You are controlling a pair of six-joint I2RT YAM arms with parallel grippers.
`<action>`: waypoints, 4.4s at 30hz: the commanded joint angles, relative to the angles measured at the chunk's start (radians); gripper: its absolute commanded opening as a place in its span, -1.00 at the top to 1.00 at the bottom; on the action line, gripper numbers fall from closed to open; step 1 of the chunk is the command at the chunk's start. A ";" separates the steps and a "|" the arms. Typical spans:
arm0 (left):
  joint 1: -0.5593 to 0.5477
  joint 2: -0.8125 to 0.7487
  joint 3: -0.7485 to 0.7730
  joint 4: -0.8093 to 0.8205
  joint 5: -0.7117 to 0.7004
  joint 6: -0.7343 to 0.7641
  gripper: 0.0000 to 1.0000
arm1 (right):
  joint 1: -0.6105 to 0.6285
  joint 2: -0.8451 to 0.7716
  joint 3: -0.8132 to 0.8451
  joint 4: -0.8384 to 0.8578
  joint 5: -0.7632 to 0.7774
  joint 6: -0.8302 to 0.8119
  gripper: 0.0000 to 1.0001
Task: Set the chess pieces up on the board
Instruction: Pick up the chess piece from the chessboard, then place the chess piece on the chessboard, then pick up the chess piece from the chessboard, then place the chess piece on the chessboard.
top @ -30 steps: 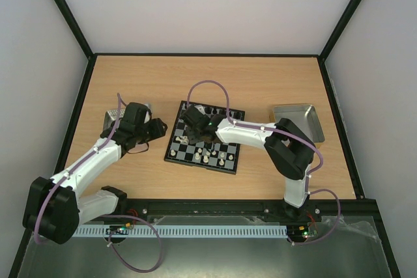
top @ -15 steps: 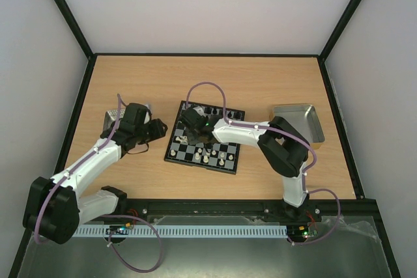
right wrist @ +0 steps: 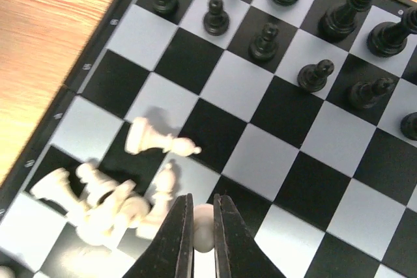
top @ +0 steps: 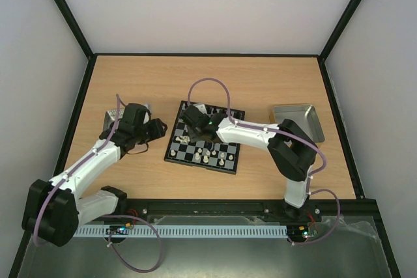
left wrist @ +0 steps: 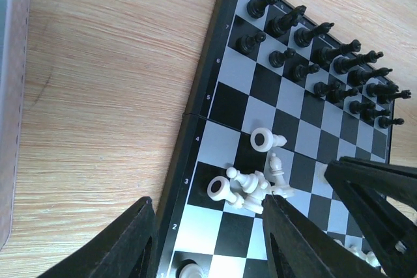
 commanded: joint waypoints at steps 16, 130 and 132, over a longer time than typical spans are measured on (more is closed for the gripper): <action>0.008 -0.033 -0.012 0.002 -0.014 -0.004 0.05 | 0.122 0.029 0.030 -0.089 -0.087 -0.031 0.84; 0.019 -0.098 0.020 0.201 0.854 -0.061 0.54 | 0.019 -0.622 -0.549 0.747 -0.489 -0.496 0.74; 0.020 -0.092 0.019 0.212 0.854 -0.069 0.67 | 0.020 -0.618 -0.549 0.747 -0.496 -0.498 0.74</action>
